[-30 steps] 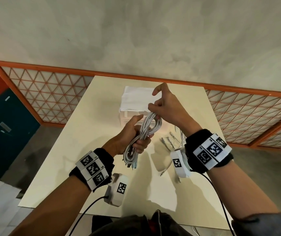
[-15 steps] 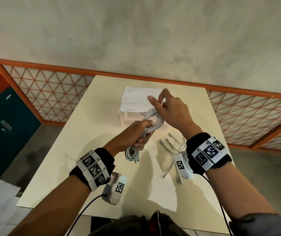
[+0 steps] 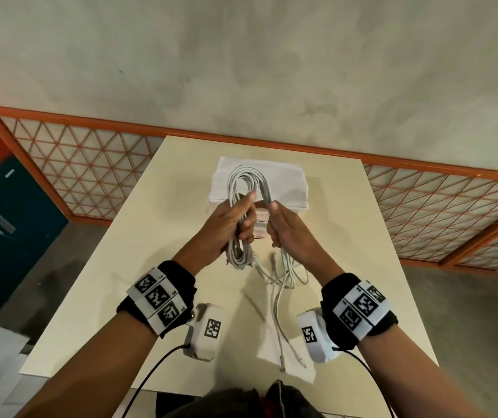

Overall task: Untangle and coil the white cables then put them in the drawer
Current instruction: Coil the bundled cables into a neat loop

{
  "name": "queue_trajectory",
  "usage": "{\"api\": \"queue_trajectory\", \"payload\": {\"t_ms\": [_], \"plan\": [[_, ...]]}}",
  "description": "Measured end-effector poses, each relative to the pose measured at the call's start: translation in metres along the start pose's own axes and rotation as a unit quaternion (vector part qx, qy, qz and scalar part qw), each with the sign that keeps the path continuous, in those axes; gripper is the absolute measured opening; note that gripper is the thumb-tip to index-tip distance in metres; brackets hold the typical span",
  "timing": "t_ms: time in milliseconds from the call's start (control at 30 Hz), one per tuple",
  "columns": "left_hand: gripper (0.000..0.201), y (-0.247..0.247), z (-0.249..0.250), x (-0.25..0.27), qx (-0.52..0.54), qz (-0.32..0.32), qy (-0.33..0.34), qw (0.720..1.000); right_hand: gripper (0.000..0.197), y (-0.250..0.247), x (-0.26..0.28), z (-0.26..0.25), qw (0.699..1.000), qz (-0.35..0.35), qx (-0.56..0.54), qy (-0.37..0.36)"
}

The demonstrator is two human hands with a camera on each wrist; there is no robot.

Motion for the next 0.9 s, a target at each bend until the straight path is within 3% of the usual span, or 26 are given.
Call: {"api": "queue_trajectory", "payload": {"t_ms": [200,333,433,700,900], "plan": [[0.04,-0.003,-0.002,-0.007,-0.046,0.053,0.053,0.996,0.028,0.017,0.0,-0.017,0.999,-0.012,0.033,-0.009],[0.029,-0.005,-0.002,-0.006,-0.057,0.082,0.071,0.993,0.048,0.018,0.001,-0.02,0.994,-0.037,0.107,0.008],[0.028,-0.01,-0.006,-0.007,-0.055,0.096,0.058,0.992,0.052,0.019,0.006,-0.026,0.989,-0.047,0.139,0.006],[0.04,-0.007,-0.013,-0.006,-0.073,0.071,0.007,0.995,0.056,0.021,0.005,-0.023,0.974,-0.113,0.192,0.043],[0.047,-0.013,-0.01,-0.01,-0.104,0.064,0.023,0.992,0.054,0.021,0.001,-0.022,0.96,-0.139,0.234,0.063]]}}
Point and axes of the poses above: each hand's wrist, its own x-axis away from the middle knuckle, its own y-axis out of the palm, z = x × y, the point moved 6 cm from there along -x, towards the middle knuckle, and after that the axes turned 7 degrees about y, right-handed, at the moved point
